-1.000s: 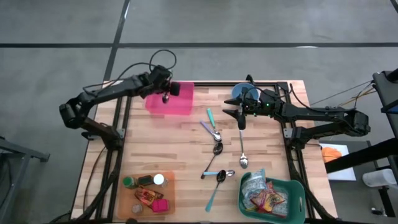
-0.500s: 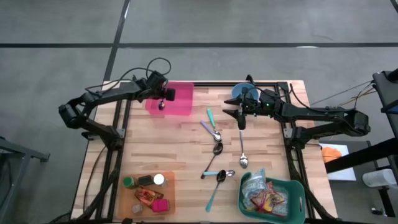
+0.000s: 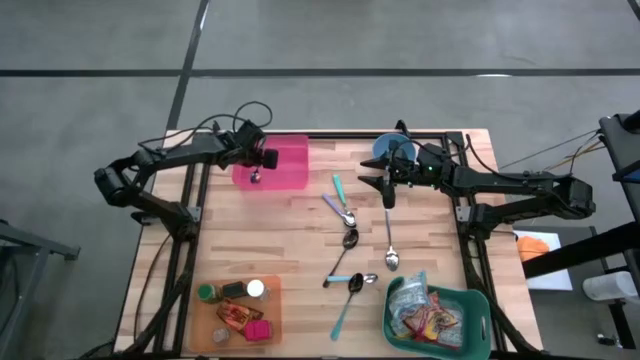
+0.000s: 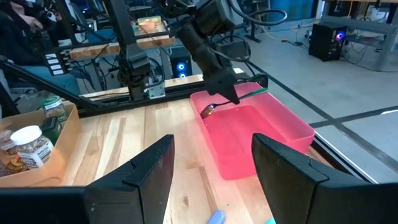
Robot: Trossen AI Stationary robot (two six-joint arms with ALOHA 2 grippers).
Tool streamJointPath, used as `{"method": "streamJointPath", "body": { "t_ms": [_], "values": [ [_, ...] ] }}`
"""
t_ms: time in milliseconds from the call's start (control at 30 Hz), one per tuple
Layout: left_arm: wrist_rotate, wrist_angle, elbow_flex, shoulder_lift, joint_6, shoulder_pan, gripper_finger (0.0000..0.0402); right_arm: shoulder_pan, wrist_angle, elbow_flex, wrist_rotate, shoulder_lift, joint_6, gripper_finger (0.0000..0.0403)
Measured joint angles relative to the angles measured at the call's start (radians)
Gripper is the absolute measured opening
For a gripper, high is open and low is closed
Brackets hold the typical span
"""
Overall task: Pick & Place Food Item
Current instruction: Put the purple spoon into the pink bin, then put the black spoon into the pink bin
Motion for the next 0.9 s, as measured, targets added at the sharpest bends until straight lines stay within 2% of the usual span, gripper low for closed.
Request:
{"method": "streamJointPath", "body": {
  "t_ms": [267, 400, 667, 900],
  "values": [
    [0.014, 0.0, -0.002, 0.0, -0.002, 0.0, 0.0119, 0.0, 0.0, 0.0, 0.0, 0.0, 0.0, 0.0211],
    [0.015, 0.0, -0.002, 0.0, -0.003, 0.0, 0.015, 0.0, 0.0, 0.0, 0.0, 0.0, 0.0, 0.0211],
    [0.016, 0.008, 0.003, -0.002, 0.006, -0.002, 0.0164, 0.0, 0.0, 0.0, 0.0, 0.0, 0.0, 0.0211],
    [0.046, 0.013, 0.059, -0.044, 0.088, -0.045, 0.0165, 0.0, 0.0, 0.0, 0.0, 0.0, 0.0, 0.0211]
  ]
}}
